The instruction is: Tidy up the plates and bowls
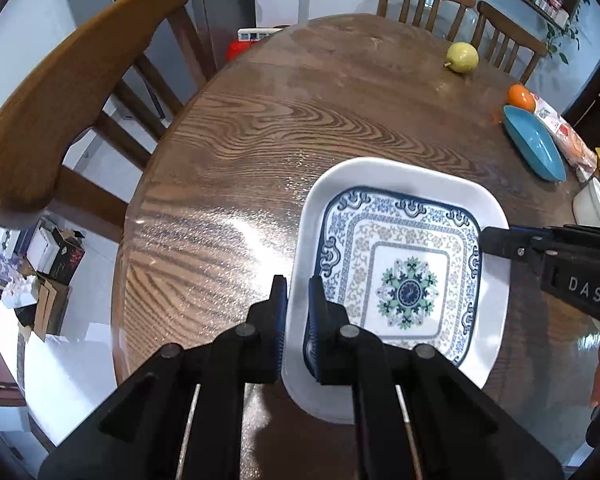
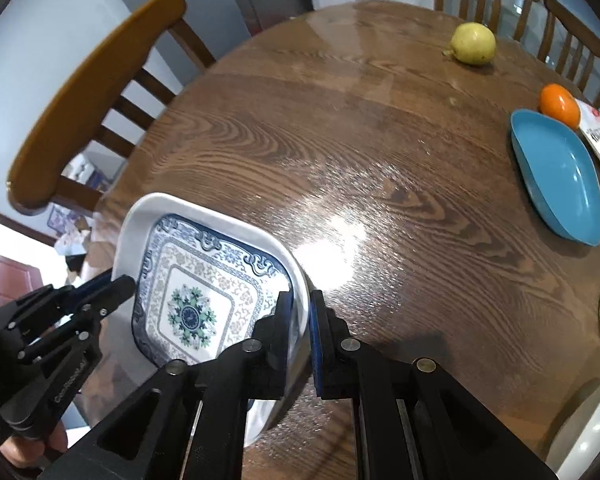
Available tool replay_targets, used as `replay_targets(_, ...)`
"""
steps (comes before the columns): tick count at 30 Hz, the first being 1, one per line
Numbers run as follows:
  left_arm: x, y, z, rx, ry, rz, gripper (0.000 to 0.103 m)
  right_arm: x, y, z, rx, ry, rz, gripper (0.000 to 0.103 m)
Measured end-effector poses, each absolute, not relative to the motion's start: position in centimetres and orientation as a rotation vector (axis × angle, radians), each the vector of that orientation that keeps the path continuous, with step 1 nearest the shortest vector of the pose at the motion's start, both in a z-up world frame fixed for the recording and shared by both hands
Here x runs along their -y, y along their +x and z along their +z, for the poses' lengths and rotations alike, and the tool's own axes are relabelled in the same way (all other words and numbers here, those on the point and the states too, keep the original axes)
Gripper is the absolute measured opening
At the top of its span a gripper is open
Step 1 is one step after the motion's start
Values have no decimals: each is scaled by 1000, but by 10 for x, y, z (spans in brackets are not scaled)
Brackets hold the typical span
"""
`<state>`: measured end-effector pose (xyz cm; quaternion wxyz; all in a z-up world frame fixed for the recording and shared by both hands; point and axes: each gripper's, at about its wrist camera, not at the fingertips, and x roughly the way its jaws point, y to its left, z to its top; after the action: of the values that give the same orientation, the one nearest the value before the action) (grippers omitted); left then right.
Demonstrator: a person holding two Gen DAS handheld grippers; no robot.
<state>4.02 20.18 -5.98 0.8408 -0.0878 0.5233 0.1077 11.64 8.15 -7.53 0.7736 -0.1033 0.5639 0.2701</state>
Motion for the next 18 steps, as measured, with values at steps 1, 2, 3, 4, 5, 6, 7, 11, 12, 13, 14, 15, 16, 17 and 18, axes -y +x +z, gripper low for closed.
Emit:
replay_targets(1, -201, 40, -60, -1105, -184, 225, 9, -80, 116, -75, -1218, -219, 586, 11)
replay_targets(2, -201, 40, -60, -1103, -185, 225, 10, -79, 117, -75, -1218, -216, 581, 13)
replay_targets(3, -201, 40, -60, -1103, -186, 223, 10, -78, 117, -74, -1218, -206, 586, 14)
replay_targets(4, -202, 40, -59, -1101, -186, 221, 12, -77, 118, -73, -1217, -206, 585, 15)
replay_targets(5, -203, 41, -59, -1100, -185, 225, 22, -76, 117, -72, -1210, -211, 583, 15)
replay_targets(6, -204, 40, -57, -1100, -183, 233, 39, -74, 116, -71, -1205, -212, 579, 18)
replay_targets(7, -204, 40, -56, -1095, -185, 237, 48, -72, 117, -70, -1203, -207, 578, 22)
replay_targets(11, -205, 39, -50, -1076, -197, 249, 74, -54, 118, -63, -1184, -155, 567, 39)
replay_targets(12, -205, 38, -48, -1075, -206, 245, 78, -48, 118, -62, -1181, -141, 560, 41)
replay_targets(13, -204, 37, -47, -1072, -212, 240, 78, -42, 119, -61, -1179, -128, 554, 42)
replay_targets(14, -202, 37, -45, -1069, -217, 232, 78, -33, 119, -60, -1179, -110, 544, 42)
replay_targets(15, -199, 37, -44, -1070, -223, 222, 81, -26, 121, -60, -1179, -95, 535, 43)
replay_targets(16, -195, 37, -43, -1071, -230, 212, 83, -17, 122, -59, -1179, -75, 520, 43)
replay_targets(17, -191, 37, -42, -1069, -248, 192, 86, -5, 124, -59, -1179, -49, 499, 43)
replay_targets(18, -188, 37, -41, -1068, -259, 178, 88, 5, 126, -58, -1179, -26, 483, 43)
